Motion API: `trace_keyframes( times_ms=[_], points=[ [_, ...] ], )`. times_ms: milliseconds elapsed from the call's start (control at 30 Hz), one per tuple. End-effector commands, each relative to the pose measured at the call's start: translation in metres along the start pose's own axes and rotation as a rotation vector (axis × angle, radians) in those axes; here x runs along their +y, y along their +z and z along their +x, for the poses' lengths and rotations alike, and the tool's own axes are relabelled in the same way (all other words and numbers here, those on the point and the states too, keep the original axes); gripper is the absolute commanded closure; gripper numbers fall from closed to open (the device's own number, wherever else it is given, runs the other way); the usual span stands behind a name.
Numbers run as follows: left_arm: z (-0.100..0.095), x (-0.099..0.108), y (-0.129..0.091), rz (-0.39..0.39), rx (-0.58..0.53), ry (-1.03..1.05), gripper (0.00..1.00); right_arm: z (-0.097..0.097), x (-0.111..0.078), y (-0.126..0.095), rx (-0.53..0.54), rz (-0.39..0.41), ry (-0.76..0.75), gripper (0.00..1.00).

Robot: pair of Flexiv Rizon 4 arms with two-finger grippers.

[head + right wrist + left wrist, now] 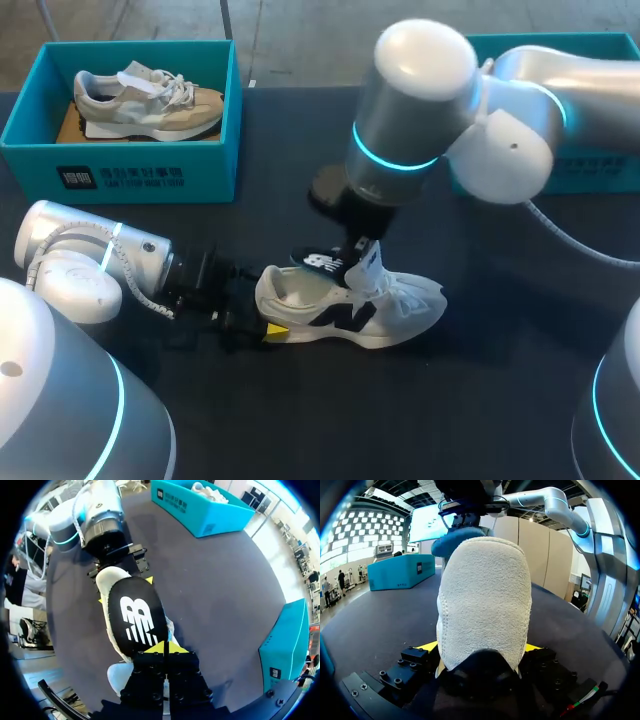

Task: Take the shoe out of the shoebox, open the shoe tongue, remove and reinsert the insole, then place the shoe into the shoebox

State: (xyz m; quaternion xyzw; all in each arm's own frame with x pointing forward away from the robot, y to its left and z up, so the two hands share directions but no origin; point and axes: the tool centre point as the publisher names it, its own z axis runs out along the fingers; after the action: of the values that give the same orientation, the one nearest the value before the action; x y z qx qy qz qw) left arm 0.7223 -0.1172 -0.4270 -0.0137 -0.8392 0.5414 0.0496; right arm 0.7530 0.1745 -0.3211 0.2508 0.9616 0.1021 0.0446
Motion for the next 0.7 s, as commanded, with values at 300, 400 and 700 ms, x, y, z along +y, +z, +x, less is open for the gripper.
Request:
trace_keyframes(
  times_ms=[300,400,700],
  points=[
    [-0.001,0.003,0.004,-0.003,0.000,0.000,1.00,0.006,0.010,-0.011,0.026,-0.057,-0.030,1.00],
    [-0.001,0.003,0.004,-0.003,0.000,0.000,1.00,0.012,0.016,-0.009,0.038,-0.062,-0.044,1.00],
    [-0.001,0.003,0.004,-0.003,0.000,0.000,1.00,0.027,0.036,-0.001,0.086,-0.064,-0.085,1.00]
  ],
)
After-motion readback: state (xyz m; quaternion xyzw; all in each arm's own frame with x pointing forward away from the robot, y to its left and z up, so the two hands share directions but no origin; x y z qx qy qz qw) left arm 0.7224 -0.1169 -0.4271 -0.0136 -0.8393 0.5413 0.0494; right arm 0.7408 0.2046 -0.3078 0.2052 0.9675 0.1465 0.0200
